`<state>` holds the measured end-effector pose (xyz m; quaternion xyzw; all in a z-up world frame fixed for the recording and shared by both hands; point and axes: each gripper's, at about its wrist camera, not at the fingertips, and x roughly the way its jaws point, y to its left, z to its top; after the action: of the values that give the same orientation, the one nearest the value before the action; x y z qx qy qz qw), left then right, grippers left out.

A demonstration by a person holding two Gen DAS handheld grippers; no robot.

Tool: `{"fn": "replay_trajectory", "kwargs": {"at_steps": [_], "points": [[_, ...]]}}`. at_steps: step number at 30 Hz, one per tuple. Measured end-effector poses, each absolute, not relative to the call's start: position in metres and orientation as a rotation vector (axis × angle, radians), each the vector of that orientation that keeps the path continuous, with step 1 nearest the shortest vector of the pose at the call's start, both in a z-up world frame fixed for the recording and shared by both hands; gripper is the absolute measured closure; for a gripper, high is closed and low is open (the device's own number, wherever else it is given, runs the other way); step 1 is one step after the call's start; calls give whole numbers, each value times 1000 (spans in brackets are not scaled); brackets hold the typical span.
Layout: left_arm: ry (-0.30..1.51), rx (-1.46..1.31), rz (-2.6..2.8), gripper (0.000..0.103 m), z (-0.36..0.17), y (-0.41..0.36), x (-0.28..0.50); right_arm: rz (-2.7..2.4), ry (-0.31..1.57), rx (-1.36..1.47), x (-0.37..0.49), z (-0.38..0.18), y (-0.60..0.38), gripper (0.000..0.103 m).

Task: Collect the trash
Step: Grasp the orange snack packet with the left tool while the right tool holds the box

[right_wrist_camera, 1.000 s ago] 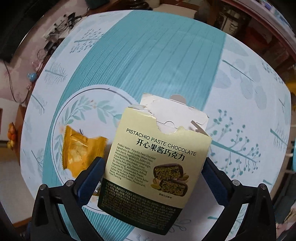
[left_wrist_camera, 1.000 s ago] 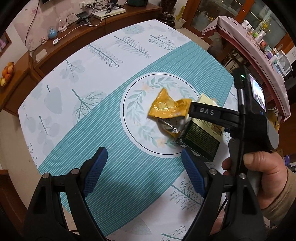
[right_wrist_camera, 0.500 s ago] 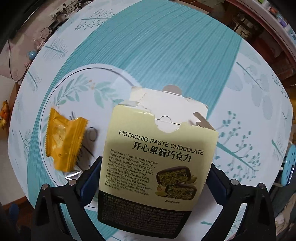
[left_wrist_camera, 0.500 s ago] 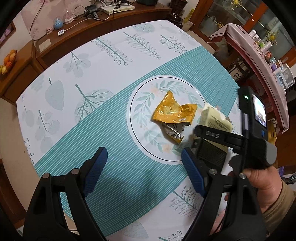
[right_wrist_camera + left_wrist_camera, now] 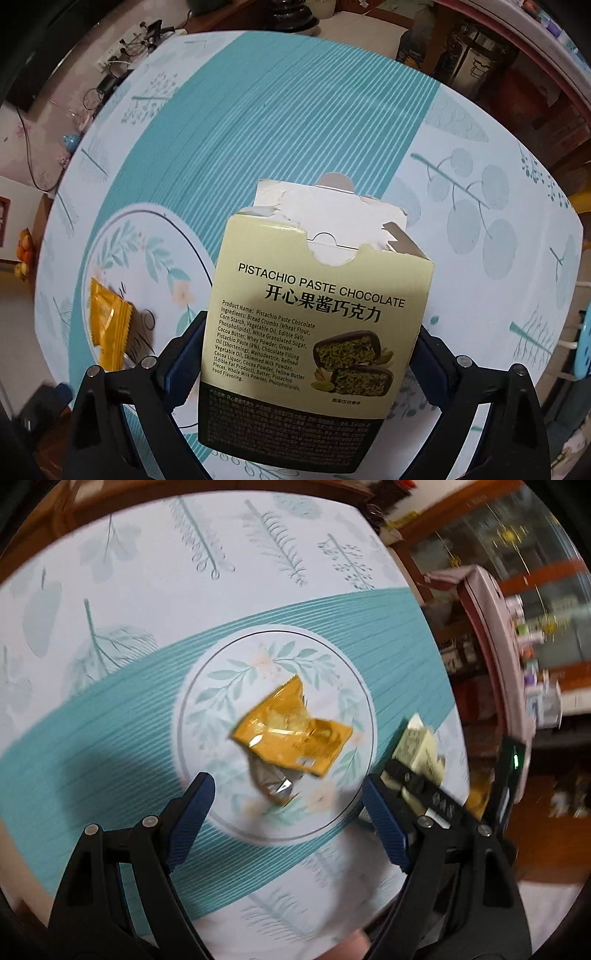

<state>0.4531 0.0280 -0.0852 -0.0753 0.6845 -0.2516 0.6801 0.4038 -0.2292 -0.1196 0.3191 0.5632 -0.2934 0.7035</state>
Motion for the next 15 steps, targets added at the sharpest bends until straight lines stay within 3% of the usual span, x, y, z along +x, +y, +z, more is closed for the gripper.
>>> {"fn": "replay_trajectory", "kwargs": {"at_steps": [15], "points": [[1596, -163, -326, 23, -134, -30, 472, -527, 1175, 709, 341, -88, -225, 6]]}}
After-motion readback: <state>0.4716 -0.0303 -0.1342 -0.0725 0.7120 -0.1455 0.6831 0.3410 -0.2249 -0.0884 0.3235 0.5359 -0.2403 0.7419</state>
